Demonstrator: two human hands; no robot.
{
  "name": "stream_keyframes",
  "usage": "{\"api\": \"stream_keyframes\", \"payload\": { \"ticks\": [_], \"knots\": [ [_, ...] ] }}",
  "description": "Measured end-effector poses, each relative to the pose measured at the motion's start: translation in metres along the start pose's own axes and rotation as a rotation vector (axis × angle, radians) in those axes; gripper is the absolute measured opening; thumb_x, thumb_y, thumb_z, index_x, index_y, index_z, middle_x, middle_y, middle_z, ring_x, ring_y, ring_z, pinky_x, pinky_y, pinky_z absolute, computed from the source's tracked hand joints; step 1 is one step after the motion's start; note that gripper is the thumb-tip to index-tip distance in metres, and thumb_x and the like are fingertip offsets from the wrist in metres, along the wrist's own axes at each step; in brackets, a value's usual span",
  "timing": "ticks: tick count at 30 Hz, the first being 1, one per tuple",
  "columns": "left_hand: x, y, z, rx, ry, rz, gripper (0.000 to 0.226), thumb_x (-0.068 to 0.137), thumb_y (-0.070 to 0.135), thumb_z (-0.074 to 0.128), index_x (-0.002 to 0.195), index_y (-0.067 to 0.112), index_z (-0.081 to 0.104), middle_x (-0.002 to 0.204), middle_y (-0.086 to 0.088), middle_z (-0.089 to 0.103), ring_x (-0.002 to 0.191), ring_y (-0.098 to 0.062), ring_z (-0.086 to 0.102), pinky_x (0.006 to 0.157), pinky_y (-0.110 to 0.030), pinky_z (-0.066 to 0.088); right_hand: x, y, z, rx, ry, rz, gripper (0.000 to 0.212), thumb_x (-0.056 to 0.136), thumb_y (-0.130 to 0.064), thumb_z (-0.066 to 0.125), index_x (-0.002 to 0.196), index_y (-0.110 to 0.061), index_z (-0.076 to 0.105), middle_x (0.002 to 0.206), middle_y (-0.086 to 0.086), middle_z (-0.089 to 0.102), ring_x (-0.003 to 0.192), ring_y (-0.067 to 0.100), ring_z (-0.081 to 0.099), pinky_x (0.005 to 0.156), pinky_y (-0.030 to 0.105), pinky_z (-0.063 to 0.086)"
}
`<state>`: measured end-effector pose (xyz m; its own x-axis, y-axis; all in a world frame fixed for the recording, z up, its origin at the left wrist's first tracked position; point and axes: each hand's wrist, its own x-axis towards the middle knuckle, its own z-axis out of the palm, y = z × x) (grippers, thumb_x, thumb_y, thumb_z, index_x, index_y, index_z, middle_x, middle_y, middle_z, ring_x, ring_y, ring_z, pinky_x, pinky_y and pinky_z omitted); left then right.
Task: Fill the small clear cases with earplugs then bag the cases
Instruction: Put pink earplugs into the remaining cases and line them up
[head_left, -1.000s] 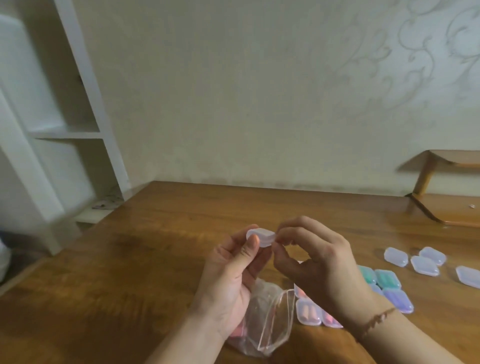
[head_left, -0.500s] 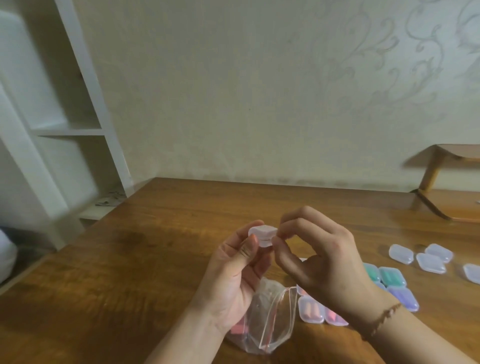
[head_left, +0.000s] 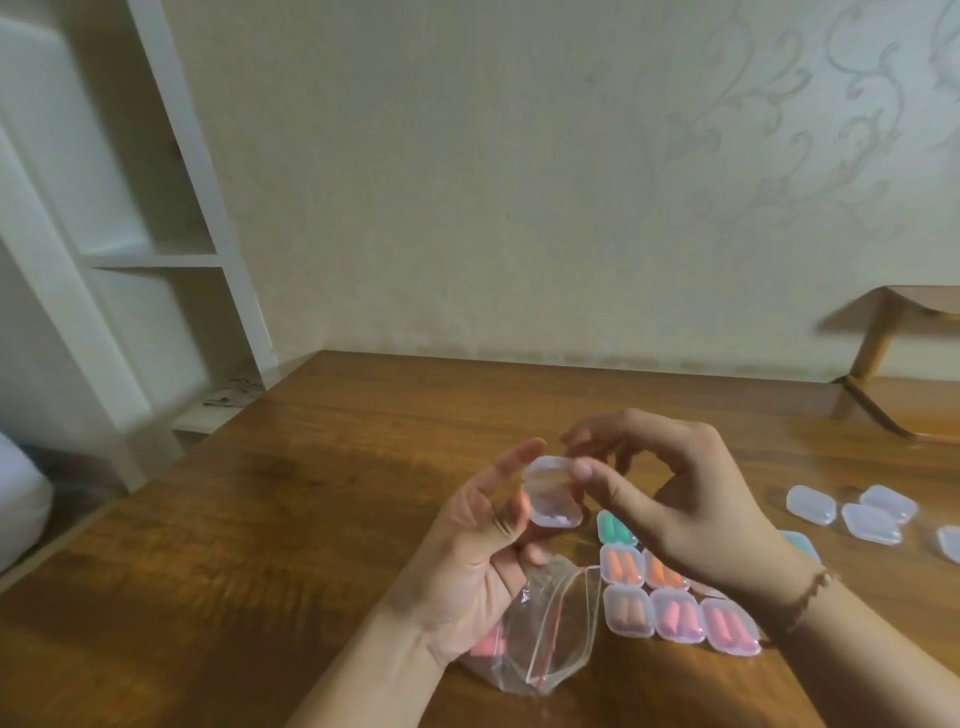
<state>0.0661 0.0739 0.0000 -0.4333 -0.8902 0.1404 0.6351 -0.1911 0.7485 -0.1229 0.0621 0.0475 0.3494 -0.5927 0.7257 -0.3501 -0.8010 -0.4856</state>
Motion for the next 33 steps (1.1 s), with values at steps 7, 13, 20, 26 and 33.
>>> {"api": "stream_keyframes", "payload": {
  "ticks": [7, 13, 20, 26, 33],
  "knots": [
    [-0.004, 0.003, 0.000, 0.144, -0.097, -0.050, 0.061, 0.084, 0.005, 0.071, 0.141, 0.012, 0.051, 0.102, -0.015, 0.064, 0.079, -0.021, 0.057, 0.066, -0.025, 0.053, -0.003, 0.002, 0.015, 0.109, 0.012, 0.230, 0.008, 0.090, -0.025, 0.065, 0.096, -0.022, 0.068, 0.077, -0.007, 0.071, 0.061, 0.010, 0.066, 0.056, 0.018, 0.050],
    [0.000, 0.017, -0.006, 0.056, 0.289, 0.011, 0.036, 0.085, 0.009, 0.064, 0.121, 0.006, 0.067, 0.121, -0.025, 0.066, 0.106, -0.031, 0.067, 0.075, -0.033, 0.057, 0.003, -0.006, -0.010, -0.154, 0.090, 0.237, 0.006, 0.085, -0.038, 0.065, 0.085, -0.033, 0.067, 0.086, -0.014, 0.063, 0.076, 0.010, 0.061, 0.058, 0.028, 0.052],
    [0.005, 0.022, -0.012, -0.008, 0.543, -0.084, 0.034, 0.092, 0.013, 0.064, 0.124, 0.003, 0.060, 0.116, -0.022, 0.071, 0.107, -0.030, 0.070, 0.089, -0.041, 0.057, -0.050, 0.002, -0.004, -0.512, -0.445, 0.008, 0.021, 0.085, -0.058, 0.055, 0.086, -0.045, 0.071, 0.140, -0.018, 0.045, 0.129, 0.014, 0.040, 0.087, 0.035, 0.051],
    [0.003, 0.022, -0.012, -0.019, 0.570, -0.092, 0.040, 0.092, 0.019, 0.062, 0.129, 0.005, 0.057, 0.118, -0.022, 0.070, 0.104, -0.032, 0.071, 0.088, -0.041, 0.059, -0.064, 0.005, 0.047, -0.596, -0.447, 0.009, 0.026, 0.078, -0.050, 0.049, 0.068, -0.033, 0.066, 0.150, -0.006, 0.041, 0.135, 0.030, 0.040, 0.084, 0.043, 0.053],
    [0.004, 0.020, -0.014, 0.004, 0.612, -0.101, 0.034, 0.096, 0.021, 0.059, 0.124, 0.002, 0.061, 0.120, -0.024, 0.068, 0.102, -0.031, 0.070, 0.081, -0.037, 0.059, -0.053, -0.004, 0.081, -0.662, -0.361, 0.044, 0.028, 0.071, -0.050, 0.058, 0.053, -0.030, 0.068, 0.141, -0.005, 0.053, 0.129, 0.032, 0.048, 0.088, 0.046, 0.053]
  ]
}}
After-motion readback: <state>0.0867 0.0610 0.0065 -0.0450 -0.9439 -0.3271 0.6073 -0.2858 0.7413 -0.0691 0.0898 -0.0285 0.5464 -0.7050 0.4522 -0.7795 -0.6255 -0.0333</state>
